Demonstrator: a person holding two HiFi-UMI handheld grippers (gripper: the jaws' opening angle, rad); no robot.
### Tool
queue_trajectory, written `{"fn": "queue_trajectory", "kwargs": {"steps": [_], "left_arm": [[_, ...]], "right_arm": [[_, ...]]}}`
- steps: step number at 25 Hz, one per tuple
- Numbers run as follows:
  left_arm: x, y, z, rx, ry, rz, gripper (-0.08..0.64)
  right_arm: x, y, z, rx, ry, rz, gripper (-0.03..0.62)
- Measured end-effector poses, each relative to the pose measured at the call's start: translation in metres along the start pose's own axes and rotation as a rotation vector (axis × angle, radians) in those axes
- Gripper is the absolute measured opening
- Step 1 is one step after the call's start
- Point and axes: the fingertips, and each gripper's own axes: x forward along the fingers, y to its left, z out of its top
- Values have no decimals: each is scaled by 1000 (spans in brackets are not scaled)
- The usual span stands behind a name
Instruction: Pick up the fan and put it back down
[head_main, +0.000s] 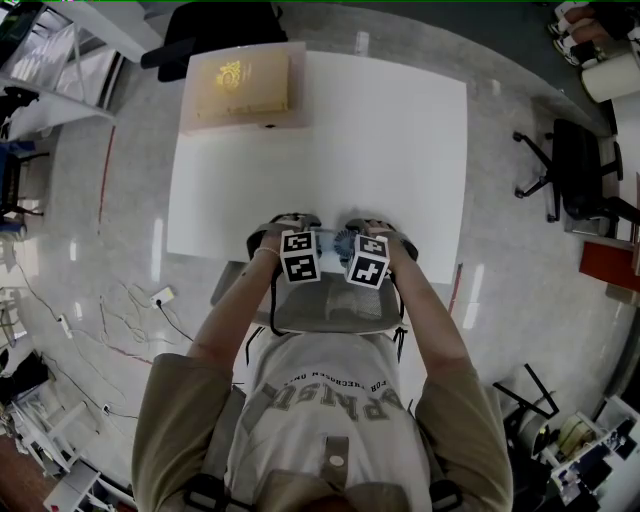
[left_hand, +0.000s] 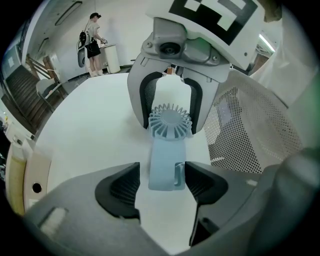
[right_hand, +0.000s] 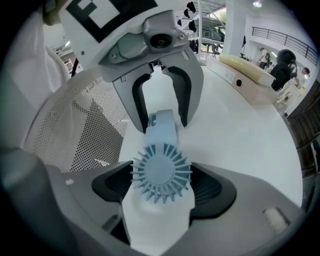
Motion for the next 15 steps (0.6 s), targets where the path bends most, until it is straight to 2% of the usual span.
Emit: {"fn": "queue_trajectory", "kwargs": {"steps": [15], "left_arm": [[0, -2, -8, -26, 10, -14, 305]], "right_arm": [[-3, -2, 0, 34, -23, 2, 353]]}}
